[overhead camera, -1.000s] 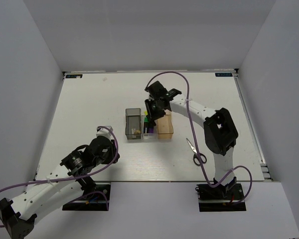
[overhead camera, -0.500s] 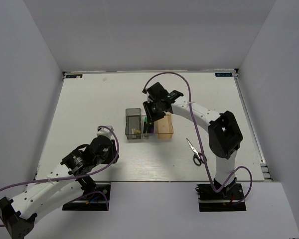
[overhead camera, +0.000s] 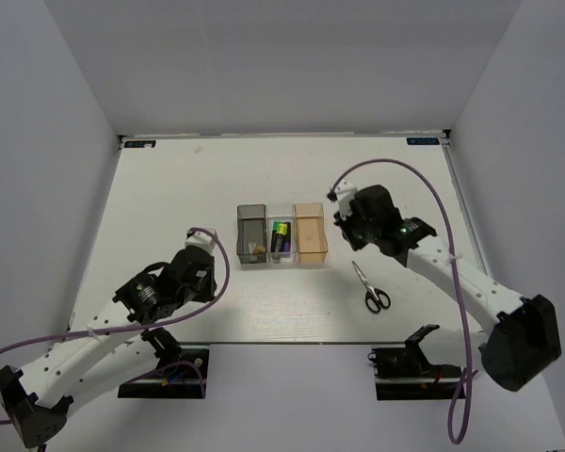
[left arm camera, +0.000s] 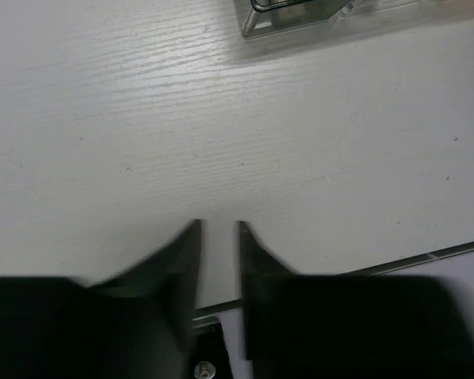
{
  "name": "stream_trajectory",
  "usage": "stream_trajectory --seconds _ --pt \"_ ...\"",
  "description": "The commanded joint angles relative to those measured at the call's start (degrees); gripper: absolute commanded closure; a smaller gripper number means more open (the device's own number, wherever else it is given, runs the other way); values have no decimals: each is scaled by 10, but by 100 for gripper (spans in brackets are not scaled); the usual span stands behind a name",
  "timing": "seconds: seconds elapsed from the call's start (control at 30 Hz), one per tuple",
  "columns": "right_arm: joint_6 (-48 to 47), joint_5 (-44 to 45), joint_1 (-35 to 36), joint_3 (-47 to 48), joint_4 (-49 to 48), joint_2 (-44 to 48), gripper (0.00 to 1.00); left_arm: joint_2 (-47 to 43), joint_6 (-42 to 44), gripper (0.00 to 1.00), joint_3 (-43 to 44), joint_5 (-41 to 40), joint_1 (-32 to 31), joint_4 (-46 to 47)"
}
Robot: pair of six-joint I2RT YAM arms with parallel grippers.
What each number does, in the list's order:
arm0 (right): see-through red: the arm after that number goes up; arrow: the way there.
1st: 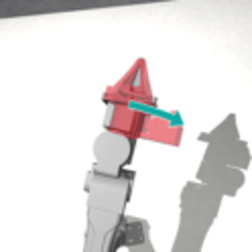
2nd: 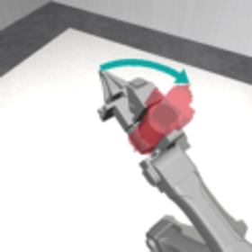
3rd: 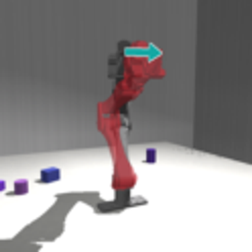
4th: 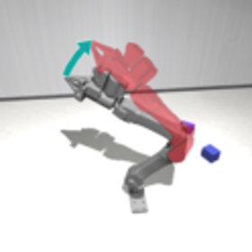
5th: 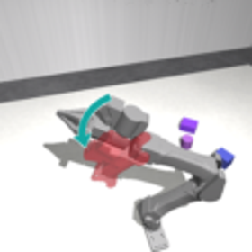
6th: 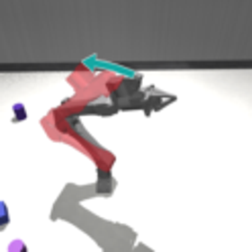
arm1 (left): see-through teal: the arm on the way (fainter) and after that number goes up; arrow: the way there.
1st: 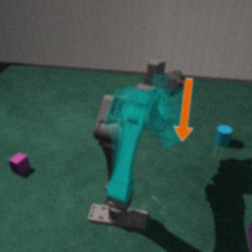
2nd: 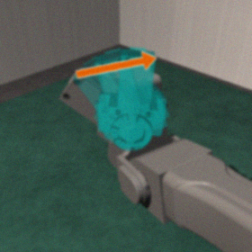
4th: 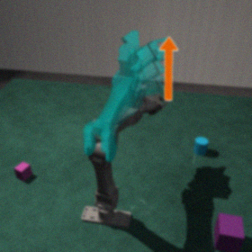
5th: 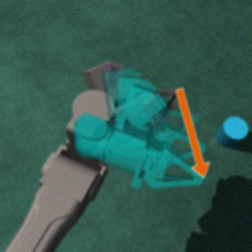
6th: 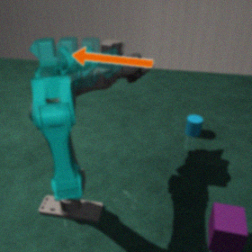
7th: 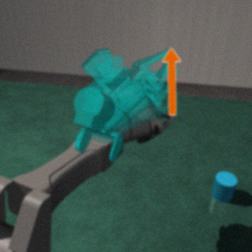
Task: Sort the stationery into containers
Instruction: Move the scissors to the center of the board.
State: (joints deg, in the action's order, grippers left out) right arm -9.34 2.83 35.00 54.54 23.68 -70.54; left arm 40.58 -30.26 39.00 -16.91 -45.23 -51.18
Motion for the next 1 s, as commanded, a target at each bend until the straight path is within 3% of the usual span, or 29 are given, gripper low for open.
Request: stream_trajectory --seconds 0.0,0.07,0.13,0.27,0.3,0.43,0.47,0.5,0.67,0.73,0.77,0.8,0.87,0.97 --pt "-154 -65 -22 -62 103 77 80 18 26 56 17 -10 7 -17" --pt "-162 -41 -33 -93 136 94 71 34 35 39 18 10 14 -17" --pt "-179 -31 -51 -134 141 132 68 44 50 29 20 54 47 -20" --pt "-177 -2 -74 -182 177 159 76 43 68 30 6 143 132 7" --pt "-173 -3 -78 -192 182 160 79 36 71 34 -6 167 142 13" --pt "-162 10 -92 -211 169 165 79 26 63 80 -14 220 165 39" --pt "-158 17 -93 -212 165 168 79 28 57 91 -13 240 146 72" --pt "-153 23 -96 -212 159 172 80 44 33 96 -6 239 131 81" --pt "-76 84 -114 -205 116 170 89 176 -1 100 103 110 -87 122" --pt "-67 75 -120 -190 138 153 89 262 -13 93 158 59 -152 132" --pt "-64 77 -117 -186 143 141 89 281 -30 74 190 37 -196 133" --pt "-65 82 -126 -186 144 141 87 302 -37 69 204 29 -207 135" --pt "-49 109 -138 -193 120 167 80 372 -80 64 242 24 -231 156" --pt "-10 223 -152 -207 46 217 74 433 -160 62 240 9 -240 218"
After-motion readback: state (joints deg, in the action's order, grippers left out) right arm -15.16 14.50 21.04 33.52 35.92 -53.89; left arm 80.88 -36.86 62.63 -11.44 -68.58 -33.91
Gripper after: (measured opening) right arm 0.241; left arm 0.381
